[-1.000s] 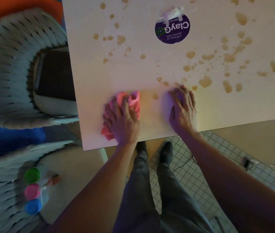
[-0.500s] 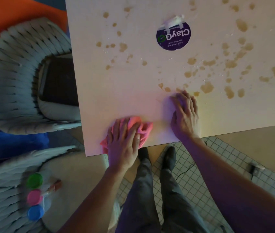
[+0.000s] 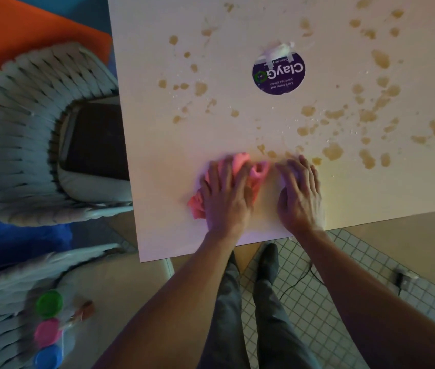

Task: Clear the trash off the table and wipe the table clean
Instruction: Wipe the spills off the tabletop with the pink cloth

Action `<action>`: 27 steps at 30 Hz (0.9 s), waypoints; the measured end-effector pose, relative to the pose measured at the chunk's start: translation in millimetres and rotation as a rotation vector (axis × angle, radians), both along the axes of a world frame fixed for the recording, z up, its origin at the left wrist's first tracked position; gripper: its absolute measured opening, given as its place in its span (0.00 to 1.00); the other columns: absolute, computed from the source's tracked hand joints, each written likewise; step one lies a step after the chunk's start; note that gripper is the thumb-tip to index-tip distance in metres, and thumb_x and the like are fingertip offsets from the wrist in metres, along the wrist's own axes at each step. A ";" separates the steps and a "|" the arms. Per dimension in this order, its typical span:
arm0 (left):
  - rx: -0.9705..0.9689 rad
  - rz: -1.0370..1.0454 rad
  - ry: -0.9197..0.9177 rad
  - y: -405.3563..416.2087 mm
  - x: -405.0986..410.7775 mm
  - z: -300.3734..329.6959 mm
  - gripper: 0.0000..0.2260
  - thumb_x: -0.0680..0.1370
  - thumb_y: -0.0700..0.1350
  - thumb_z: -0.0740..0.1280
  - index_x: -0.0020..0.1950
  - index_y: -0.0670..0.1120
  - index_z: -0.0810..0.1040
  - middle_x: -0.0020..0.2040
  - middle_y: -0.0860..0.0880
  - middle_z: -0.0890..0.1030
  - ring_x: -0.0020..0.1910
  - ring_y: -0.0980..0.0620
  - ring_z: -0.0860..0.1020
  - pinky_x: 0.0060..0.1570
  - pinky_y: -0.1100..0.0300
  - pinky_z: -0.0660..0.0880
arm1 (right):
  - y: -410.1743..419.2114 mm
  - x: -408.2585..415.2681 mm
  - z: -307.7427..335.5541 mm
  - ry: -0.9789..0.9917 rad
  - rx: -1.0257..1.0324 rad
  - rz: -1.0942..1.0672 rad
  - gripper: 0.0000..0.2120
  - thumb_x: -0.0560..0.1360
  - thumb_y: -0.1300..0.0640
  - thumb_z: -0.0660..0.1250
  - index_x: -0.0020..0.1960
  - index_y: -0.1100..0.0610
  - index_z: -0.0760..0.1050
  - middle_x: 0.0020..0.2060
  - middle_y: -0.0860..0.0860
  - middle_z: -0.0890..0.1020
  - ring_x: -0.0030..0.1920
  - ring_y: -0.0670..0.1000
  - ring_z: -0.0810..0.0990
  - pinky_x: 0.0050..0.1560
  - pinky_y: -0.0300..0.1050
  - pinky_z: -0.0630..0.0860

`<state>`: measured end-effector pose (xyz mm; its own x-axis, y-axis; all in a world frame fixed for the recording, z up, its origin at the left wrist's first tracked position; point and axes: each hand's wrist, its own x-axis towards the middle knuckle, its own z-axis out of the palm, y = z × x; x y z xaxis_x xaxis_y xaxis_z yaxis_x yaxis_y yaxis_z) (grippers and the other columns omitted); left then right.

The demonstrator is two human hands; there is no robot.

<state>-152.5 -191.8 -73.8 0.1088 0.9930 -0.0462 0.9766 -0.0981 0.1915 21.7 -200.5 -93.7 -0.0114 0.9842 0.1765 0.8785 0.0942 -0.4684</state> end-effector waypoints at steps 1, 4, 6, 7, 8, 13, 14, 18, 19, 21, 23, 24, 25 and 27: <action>-0.004 -0.081 -0.007 -7.6 -4.1 2.9 0.23 0.85 0.59 0.49 0.77 0.58 0.68 0.79 0.46 0.65 0.77 0.36 0.62 0.71 0.36 0.61 | -0.6 -0.6 0.2 0.004 0.008 0.001 0.25 0.75 0.64 0.56 0.72 0.59 0.71 0.70 0.61 0.71 0.77 0.61 0.61 0.75 0.63 0.59; 0.008 -0.273 -0.006 -26.2 -36.4 5.0 0.20 0.85 0.57 0.56 0.77 0.58 0.69 0.79 0.50 0.65 0.79 0.40 0.60 0.72 0.38 0.60 | -1.4 -0.7 2.0 0.012 0.005 -0.002 0.25 0.75 0.64 0.56 0.71 0.59 0.71 0.70 0.61 0.71 0.77 0.61 0.61 0.75 0.63 0.59; 0.010 -0.308 0.013 -34.5 -66.0 4.0 0.19 0.85 0.56 0.57 0.76 0.58 0.69 0.80 0.50 0.64 0.80 0.42 0.58 0.73 0.39 0.59 | -1.4 -1.7 2.4 0.005 0.009 -0.009 0.26 0.74 0.66 0.57 0.71 0.59 0.71 0.69 0.61 0.71 0.76 0.61 0.62 0.75 0.63 0.59; 0.012 -0.294 0.017 -36.5 -81.1 3.1 0.20 0.85 0.56 0.57 0.77 0.57 0.69 0.80 0.51 0.64 0.80 0.42 0.58 0.74 0.39 0.58 | -0.8 -3.8 3.4 0.004 0.015 -0.022 0.26 0.73 0.68 0.59 0.71 0.60 0.71 0.69 0.61 0.71 0.76 0.61 0.62 0.75 0.63 0.60; 0.014 -0.270 0.024 -37.2 -93.1 1.9 0.20 0.85 0.56 0.57 0.77 0.57 0.69 0.80 0.50 0.63 0.80 0.42 0.57 0.75 0.39 0.57 | -0.1 -4.8 3.8 0.008 0.018 -0.039 0.27 0.72 0.70 0.60 0.70 0.60 0.71 0.68 0.61 0.71 0.76 0.61 0.63 0.75 0.63 0.60; 0.004 -0.142 0.060 -19.4 -128.3 -2.1 0.22 0.83 0.58 0.59 0.77 0.57 0.69 0.79 0.48 0.66 0.79 0.40 0.60 0.75 0.37 0.58 | 16.3 -23.3 11.6 0.032 0.032 -0.083 0.26 0.72 0.72 0.60 0.69 0.59 0.72 0.66 0.60 0.72 0.76 0.61 0.62 0.76 0.62 0.58; 0.004 -0.113 0.079 -12.0 -133.1 -1.3 0.22 0.83 0.59 0.58 0.77 0.57 0.69 0.79 0.47 0.66 0.79 0.39 0.60 0.75 0.37 0.58 | 24.4 -26.8 13.4 0.040 0.045 -0.084 0.25 0.73 0.72 0.60 0.68 0.59 0.73 0.66 0.60 0.73 0.76 0.61 0.63 0.75 0.63 0.59; 0.018 0.002 0.130 24.6 -153.1 1.4 0.22 0.84 0.61 0.54 0.77 0.58 0.68 0.77 0.47 0.67 0.78 0.37 0.61 0.75 0.38 0.57 | 68.0 -39.5 16.6 0.037 0.063 -0.095 0.22 0.75 0.67 0.57 0.68 0.58 0.73 0.65 0.60 0.73 0.74 0.61 0.64 0.71 0.64 0.64; 0.025 0.033 0.137 33.8 -156.3 1.2 0.22 0.84 0.60 0.54 0.76 0.58 0.68 0.77 0.46 0.68 0.77 0.37 0.61 0.74 0.38 0.57 | 80.1 -41.5 16.3 0.026 0.067 -0.094 0.22 0.76 0.65 0.56 0.68 0.58 0.73 0.65 0.59 0.72 0.74 0.61 0.64 0.70 0.64 0.65; 0.041 0.087 0.147 51.3 -159.5 -0.5 0.21 0.84 0.60 0.55 0.76 0.58 0.68 0.76 0.46 0.69 0.77 0.36 0.61 0.74 0.38 0.57 | 105.2 -44.3 14.5 -0.003 0.093 -0.091 0.20 0.77 0.64 0.56 0.68 0.58 0.73 0.65 0.59 0.72 0.74 0.62 0.65 0.70 0.64 0.65; 0.068 0.134 0.142 68.5 -162.1 -4.1 0.21 0.84 0.60 0.55 0.76 0.57 0.68 0.75 0.45 0.70 0.77 0.35 0.62 0.74 0.38 0.57 | 131.6 -45.8 13.1 -0.030 0.119 -0.091 0.19 0.78 0.64 0.57 0.67 0.57 0.72 0.65 0.59 0.72 0.72 0.62 0.67 0.68 0.64 0.66; 0.080 0.157 0.140 77.0 -163.5 -5.4 0.21 0.84 0.60 0.55 0.75 0.57 0.69 0.75 0.45 0.70 0.77 0.35 0.62 0.74 0.38 0.57 | 144.9 -45.8 13.3 -0.041 0.130 -0.095 0.19 0.78 0.63 0.58 0.67 0.57 0.72 0.65 0.59 0.72 0.71 0.62 0.67 0.67 0.64 0.67; 0.085 0.181 0.140 86.6 -165.1 -7.1 0.21 0.84 0.60 0.55 0.75 0.57 0.69 0.75 0.45 0.70 0.77 0.36 0.62 0.73 0.38 0.57 | 158.9 -45.4 12.9 -0.051 0.140 -0.104 0.19 0.78 0.62 0.58 0.67 0.57 0.72 0.65 0.59 0.72 0.71 0.63 0.68 0.66 0.63 0.67; 0.090 0.227 0.139 104.9 -166.2 -9.6 0.21 0.84 0.60 0.55 0.75 0.56 0.68 0.75 0.45 0.69 0.77 0.36 0.61 0.74 0.37 0.56 | 183.4 -41.9 9.8 -0.081 0.145 -0.137 0.18 0.78 0.60 0.59 0.67 0.57 0.73 0.65 0.60 0.72 0.69 0.63 0.69 0.66 0.61 0.67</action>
<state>-318.7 -87.0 -83.4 -0.1184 0.9920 0.0440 0.9918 0.1159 0.0545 -20.2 -17.1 -83.8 0.1012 0.9420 0.3201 0.9219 0.0322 -0.3861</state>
